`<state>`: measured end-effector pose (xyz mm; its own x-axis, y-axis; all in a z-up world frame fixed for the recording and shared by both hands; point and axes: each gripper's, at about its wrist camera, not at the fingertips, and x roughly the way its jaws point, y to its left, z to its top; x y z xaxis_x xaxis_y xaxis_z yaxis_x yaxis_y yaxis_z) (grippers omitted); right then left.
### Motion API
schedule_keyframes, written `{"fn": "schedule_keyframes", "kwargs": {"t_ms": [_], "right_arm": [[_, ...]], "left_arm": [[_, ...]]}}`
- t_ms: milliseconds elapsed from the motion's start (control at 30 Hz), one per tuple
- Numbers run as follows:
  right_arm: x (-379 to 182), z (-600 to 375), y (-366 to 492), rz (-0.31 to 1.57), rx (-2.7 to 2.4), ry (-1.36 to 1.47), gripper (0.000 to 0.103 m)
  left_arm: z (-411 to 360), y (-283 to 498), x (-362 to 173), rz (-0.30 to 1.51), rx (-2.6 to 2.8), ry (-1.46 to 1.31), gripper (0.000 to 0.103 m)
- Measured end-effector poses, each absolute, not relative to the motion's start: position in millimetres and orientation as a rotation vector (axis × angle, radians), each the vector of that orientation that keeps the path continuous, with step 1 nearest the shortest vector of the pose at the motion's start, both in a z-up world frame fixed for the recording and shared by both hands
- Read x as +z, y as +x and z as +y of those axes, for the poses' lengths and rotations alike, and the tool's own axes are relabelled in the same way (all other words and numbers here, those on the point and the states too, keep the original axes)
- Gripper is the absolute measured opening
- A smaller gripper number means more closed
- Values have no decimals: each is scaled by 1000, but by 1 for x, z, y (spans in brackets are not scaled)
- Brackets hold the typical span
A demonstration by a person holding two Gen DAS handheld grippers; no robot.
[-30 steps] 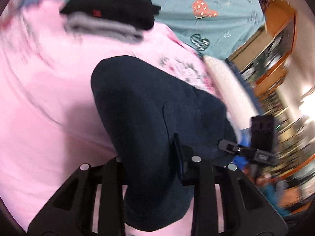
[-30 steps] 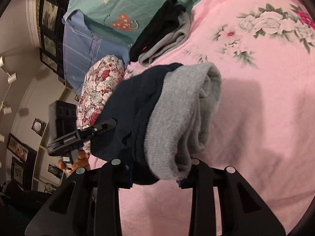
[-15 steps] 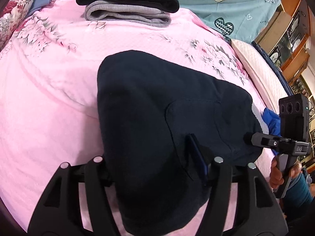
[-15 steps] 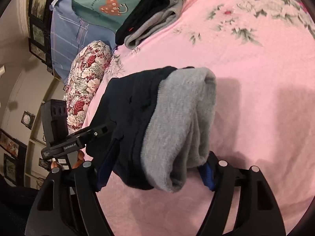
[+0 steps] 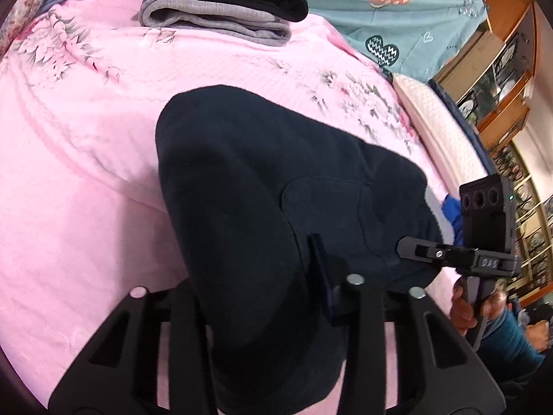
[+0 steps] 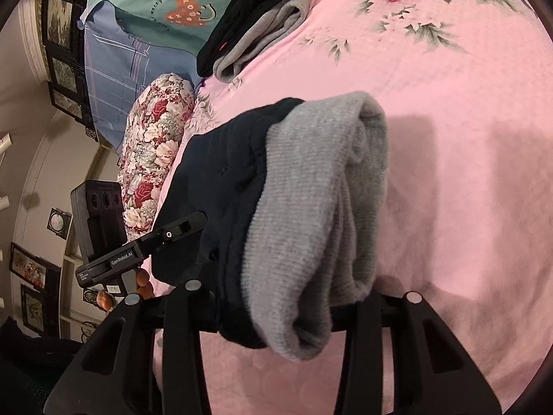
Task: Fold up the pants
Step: 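Lift the bundle with both tools and place it on the clothes stack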
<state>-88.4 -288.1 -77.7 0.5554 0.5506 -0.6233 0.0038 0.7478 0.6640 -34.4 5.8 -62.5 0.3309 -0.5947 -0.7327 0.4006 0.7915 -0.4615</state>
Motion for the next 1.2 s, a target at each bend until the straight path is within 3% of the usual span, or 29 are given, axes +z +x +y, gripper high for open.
{"fn": "schedule_keyframes", "kwargs": {"t_ms": [233, 567, 667, 800, 900, 967, 1033, 1100, 1200], "right_arm": [[-23, -274, -74, 881, 404, 580, 34], [140, -264, 76, 618, 423, 352, 34], [167, -269, 135, 564, 397, 347, 34], [152, -282, 218, 582, 290, 394, 34], [109, -289, 264, 677, 170, 409, 35], [62, -296, 290, 821, 33, 439, 43], [40, -303, 291, 792, -6, 498, 47], [39, -305, 287, 745, 19, 515, 50], [48, -302, 288, 770, 63, 458, 55]], "left_arm": [[17, -19, -26, 1009, -696, -270, 28], [15, 112, 149, 696, -578, -72, 29], [8, 169, 182, 633, -517, -22, 31], [-9, 252, 167, 680, -429, 0, 32], [-15, 304, 115, 775, -379, -35, 33], [-19, 332, 59, 923, -331, -72, 44], [-15, 335, 33, 891, -243, -76, 98], [-3, 329, 28, 804, -200, -117, 101], [12, 328, 30, 843, -222, -179, 101]]}}
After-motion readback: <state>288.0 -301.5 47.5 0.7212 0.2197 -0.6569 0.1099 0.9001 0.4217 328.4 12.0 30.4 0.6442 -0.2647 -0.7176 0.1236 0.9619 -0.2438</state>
